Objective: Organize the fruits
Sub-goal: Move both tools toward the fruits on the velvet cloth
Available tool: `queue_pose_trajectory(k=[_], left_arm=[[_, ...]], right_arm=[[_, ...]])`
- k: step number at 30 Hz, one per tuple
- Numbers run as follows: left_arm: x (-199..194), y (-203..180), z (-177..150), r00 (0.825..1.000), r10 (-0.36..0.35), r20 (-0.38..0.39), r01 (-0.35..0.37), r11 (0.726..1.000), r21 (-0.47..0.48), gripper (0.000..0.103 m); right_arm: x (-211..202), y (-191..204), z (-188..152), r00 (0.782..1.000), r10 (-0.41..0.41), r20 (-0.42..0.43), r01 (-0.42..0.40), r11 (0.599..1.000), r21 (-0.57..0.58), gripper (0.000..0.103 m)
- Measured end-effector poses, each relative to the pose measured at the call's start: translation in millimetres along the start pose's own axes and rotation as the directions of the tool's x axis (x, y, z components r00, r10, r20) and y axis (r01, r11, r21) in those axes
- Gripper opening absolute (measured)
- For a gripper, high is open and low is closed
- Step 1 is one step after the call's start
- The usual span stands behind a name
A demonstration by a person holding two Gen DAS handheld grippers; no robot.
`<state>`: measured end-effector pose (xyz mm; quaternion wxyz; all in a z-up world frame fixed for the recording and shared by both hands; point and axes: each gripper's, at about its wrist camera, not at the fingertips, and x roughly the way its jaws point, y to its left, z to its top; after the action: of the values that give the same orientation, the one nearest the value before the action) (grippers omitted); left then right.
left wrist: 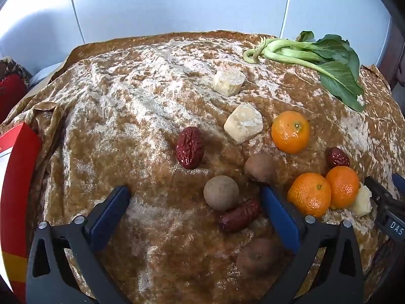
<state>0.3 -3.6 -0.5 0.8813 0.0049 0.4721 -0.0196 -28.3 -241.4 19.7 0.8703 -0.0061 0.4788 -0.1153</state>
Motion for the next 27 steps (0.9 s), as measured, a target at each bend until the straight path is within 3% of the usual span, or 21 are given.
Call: queue_pose_trajectory(k=[6,9,13,20,22,24,27], left_arm=[[1,-6,1,1.000,-0.023,-0.001,0.023,1.000,-0.018,0.103],[0,-3,-1,1.000,0.011,0.005,-0.011,1.000,0.009,0.103],[0,2,-1,1.000,0.003,0.011,-0.003,1.000,0.001,0.103],[-16,19,3,0.995,-0.026,-0.094,0.032,0.997,0.070,0.103],[-38,30,1,0.999,-0.016,-0.042,0.022,0.992,0.127,0.103],[-63,43,-4,0.998,0.019,0.052,-0.030,0.978,0.209,0.103],[-81,66,-7,0.997,-0.023,0.068,0.010,0.982,0.187,0.103]], right_arm=[[0,-1,0,1.000,0.007,-0.001,-0.007,1.000,0.005,0.102],[0,0,0,1.000,0.003,0.000,-0.003,1.000,0.002,0.102],[0,0,0,1.000,0.002,0.002,-0.002,1.000,0.005,0.102],[-4,9,4,0.999,-0.022,-0.032,0.021,0.999,-0.030,0.102],[-11,2,10,0.995,0.035,-0.089,-0.041,0.997,-0.068,0.102],[-25,-7,13,0.995,0.075,-0.066,-0.078,0.995,-0.057,0.100],[-55,-11,18,0.988,0.154,-0.013,-0.154,0.985,-0.077,0.101]])
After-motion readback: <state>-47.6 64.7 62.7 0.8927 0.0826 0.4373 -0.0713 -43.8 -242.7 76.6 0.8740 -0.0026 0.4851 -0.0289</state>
